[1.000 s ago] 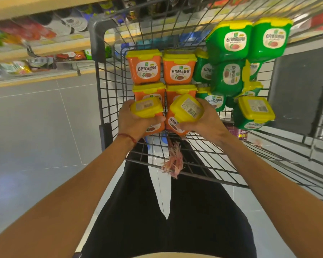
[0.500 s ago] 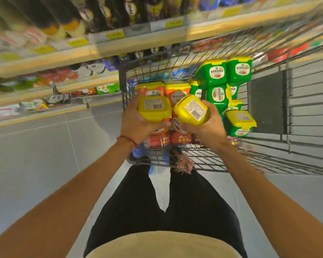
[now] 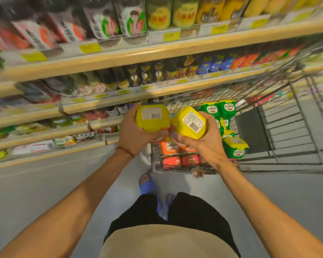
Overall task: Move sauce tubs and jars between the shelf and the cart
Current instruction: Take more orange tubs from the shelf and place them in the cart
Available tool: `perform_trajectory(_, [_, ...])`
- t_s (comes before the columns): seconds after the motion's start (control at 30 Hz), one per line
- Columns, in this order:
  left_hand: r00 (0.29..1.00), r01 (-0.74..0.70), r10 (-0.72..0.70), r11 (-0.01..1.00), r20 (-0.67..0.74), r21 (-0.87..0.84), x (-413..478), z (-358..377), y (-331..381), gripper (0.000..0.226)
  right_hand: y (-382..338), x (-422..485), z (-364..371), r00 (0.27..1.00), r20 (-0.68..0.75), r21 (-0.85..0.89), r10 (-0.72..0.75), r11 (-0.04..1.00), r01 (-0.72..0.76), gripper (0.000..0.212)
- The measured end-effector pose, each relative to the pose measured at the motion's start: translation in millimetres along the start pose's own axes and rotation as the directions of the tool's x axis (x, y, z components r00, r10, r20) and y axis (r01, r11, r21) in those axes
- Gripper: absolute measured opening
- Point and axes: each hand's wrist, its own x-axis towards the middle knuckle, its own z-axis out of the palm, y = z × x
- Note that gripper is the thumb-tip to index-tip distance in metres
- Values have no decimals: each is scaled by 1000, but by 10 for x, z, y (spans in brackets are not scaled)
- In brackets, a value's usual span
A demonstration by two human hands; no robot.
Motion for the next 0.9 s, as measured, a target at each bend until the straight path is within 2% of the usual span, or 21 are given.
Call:
perform_trajectory(0.1, [996, -38, 40, 999, -84, 24, -199, -213, 183, 121, -375, -113, 35, 994, 60, -3, -92, 996, 93, 100])
perform_trajectory(0.23, [972, -52, 57, 998, -226, 25, -504, -471, 393, 136, -750, -217, 49, 968, 156, 53, -195, 981, 189, 71])
perform_trajectory(0.33, [936, -61, 59, 998, -348, 5, -740, -670, 538, 125, -985, -318, 138, 947, 192, 88, -256, 966, 243, 82])
perform_trajectory(0.4, [908, -70, 65, 998, -413, 1, -885, -803, 601, 116, -1105, -389, 234, 921, 267, 127, -282, 958, 257, 100])
perform_trajectory(0.47, [888, -42, -12, 993, -459, -108, -1026, -968, 630, 115, -1240, -495, 345, 908, 319, 148, -273, 960, 237, 118])
perform_trajectory(0.53, [874, -22, -79, 979, -480, -202, -1180, -1178, 639, 127, -1350, -582, 478, 885, 368, 176, -285, 956, 235, 116])
perform_trajectory(0.67, [803, -64, -71, 977, -592, -203, -1521, -1630, 680, 131, -1627, -783, 855, 835, 433, 230, -340, 937, 263, 112])
perform_trajectory(0.8, [728, -109, -54, 975, -684, -193, -1771, -2189, 672, 112, -1970, -1018, 1380, 786, 476, 281, -393, 916, 287, 106])
perform_trajectory(0.9, [695, -142, -17, 977, -718, -161, -1907, -2722, 620, 113, -2213, -1186, 1861, 768, 490, 318, -412, 905, 282, 100])
